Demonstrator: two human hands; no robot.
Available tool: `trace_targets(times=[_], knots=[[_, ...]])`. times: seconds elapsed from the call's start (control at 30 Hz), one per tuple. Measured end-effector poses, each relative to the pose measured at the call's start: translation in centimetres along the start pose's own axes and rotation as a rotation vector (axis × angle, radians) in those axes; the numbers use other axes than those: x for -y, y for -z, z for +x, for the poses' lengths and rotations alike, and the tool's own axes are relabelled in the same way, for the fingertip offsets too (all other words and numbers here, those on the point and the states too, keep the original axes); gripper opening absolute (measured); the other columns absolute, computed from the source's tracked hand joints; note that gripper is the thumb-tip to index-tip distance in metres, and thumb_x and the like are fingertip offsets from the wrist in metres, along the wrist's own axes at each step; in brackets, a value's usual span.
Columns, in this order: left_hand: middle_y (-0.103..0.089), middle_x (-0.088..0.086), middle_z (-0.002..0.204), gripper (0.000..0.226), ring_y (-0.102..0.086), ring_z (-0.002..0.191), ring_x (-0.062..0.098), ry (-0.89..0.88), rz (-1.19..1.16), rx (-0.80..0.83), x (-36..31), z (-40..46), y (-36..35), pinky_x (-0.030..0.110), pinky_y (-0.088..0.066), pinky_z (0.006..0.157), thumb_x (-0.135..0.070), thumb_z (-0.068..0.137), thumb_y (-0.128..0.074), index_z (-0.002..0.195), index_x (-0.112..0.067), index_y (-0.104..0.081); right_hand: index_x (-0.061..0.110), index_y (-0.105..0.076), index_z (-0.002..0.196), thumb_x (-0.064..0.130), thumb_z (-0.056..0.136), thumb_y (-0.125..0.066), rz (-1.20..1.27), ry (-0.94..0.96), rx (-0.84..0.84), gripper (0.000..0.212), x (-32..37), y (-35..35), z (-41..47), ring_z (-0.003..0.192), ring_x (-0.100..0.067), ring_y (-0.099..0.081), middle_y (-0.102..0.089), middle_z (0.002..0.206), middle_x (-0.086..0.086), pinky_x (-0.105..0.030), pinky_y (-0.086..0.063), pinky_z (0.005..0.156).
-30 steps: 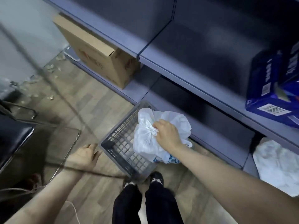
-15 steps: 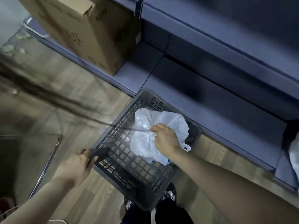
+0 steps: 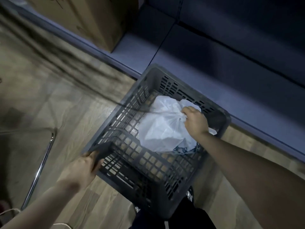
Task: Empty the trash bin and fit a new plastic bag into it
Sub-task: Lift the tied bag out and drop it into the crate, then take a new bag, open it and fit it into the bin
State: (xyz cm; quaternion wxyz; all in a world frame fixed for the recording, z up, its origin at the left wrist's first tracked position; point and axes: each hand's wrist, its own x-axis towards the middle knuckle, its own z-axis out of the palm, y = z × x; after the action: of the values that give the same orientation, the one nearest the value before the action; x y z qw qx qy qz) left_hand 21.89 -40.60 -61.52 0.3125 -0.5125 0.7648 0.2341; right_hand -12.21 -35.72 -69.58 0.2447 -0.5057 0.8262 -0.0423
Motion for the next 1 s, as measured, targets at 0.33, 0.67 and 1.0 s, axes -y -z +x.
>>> trace_targets(times=[0.33, 0.67, 1.0], knots=[[-0.055, 0.004, 0.131, 0.048, -0.059, 0.113, 0.018, -0.072, -0.023, -0.053, -3.4, -0.9, 2.3, 0.026, -0.048, 0.088, -0.043, 0.099, -0.026, 0.142, -0.024, -0.033, 0.020, -0.049, 0.135, -0.001, 0.089, -0.047, 0.097, -0.002, 0.035, 0.050, 0.5, 2.1, -1.6, 0.114, -0.027, -0.056, -0.053, 0.133, -0.003, -0.033, -0.047, 0.088], [-0.048, 0.001, 0.140, 0.046, -0.050, 0.125, 0.018, -0.138, 0.065, -0.046, -6.8, -4.2, 6.8, 0.031, -0.045, 0.099, -0.044, 0.100, -0.026, 0.138, -0.021, -0.036, 0.026, -0.033, 0.144, 0.041, 0.096, -0.045, 0.033, -0.057, 0.058, 0.052, -0.2, 8.6, -5.3, 0.131, -0.024, -0.044, -0.032, 0.153, 0.000, -0.039, -0.045, 0.099], [-0.047, 0.004, 0.139, 0.048, -0.052, 0.123, 0.020, -0.232, 0.171, -0.113, -12.3, -8.4, 14.2, 0.032, -0.043, 0.101, -0.043, 0.100, -0.025, 0.139, -0.017, -0.036, 0.027, -0.027, 0.147, 0.047, 0.096, -0.041, 0.054, -0.138, 0.039, 0.057, -1.2, 17.9, -10.0, 0.138, -0.024, -0.034, -0.019, 0.158, 0.000, -0.040, -0.040, 0.104]])
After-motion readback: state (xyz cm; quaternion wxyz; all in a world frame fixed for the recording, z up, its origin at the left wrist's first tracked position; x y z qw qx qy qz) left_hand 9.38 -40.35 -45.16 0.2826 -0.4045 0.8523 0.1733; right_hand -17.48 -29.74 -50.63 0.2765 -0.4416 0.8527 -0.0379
